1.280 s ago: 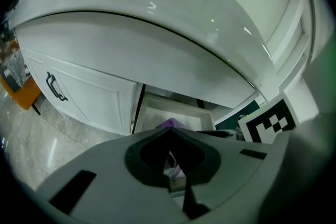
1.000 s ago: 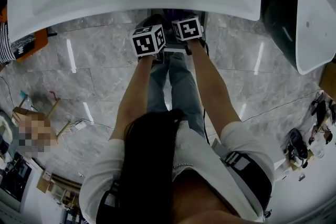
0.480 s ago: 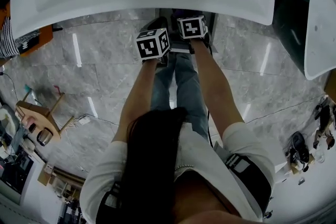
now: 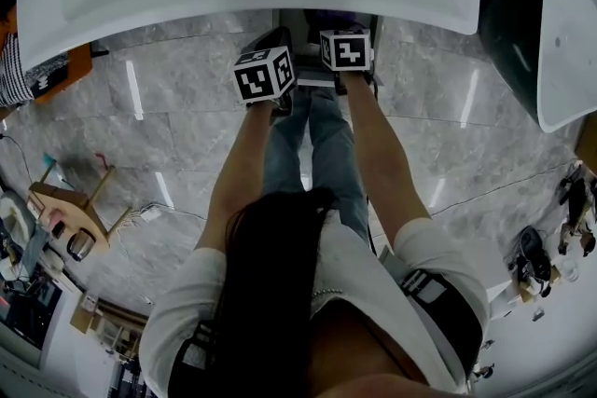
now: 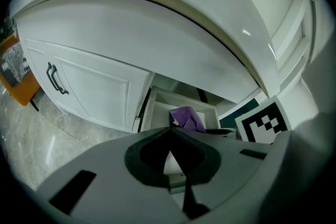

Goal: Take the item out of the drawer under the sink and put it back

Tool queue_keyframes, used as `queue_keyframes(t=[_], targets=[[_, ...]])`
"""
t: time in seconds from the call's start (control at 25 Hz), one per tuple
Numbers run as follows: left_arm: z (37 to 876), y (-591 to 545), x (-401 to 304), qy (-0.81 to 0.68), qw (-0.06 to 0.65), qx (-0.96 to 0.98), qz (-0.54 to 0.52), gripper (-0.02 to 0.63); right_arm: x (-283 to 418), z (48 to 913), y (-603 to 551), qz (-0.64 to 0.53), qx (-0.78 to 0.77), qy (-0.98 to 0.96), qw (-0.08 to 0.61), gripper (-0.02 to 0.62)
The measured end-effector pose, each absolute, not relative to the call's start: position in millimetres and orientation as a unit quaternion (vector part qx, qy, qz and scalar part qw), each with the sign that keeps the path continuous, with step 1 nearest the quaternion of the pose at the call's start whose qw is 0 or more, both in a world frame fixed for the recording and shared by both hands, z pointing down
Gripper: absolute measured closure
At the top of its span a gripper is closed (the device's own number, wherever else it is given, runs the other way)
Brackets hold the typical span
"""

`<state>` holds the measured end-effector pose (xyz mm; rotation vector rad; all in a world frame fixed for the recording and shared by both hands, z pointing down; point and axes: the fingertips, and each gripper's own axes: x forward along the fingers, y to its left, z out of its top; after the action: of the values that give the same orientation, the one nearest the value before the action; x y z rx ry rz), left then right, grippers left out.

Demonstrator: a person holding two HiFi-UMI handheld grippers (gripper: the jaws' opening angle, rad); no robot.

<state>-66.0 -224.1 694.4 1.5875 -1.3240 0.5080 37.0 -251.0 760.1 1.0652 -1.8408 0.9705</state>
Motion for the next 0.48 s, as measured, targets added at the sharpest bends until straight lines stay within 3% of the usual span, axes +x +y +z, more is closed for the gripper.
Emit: queue_keyframes(t=[0.48], targets=[[647.4, -211.7, -63.0, -0.533, 0.468, 0.673, 0.207, 0.603, 33.0, 684.9, -215.0, 0.415, 0.429, -0.736, 0.318, 0.514]])
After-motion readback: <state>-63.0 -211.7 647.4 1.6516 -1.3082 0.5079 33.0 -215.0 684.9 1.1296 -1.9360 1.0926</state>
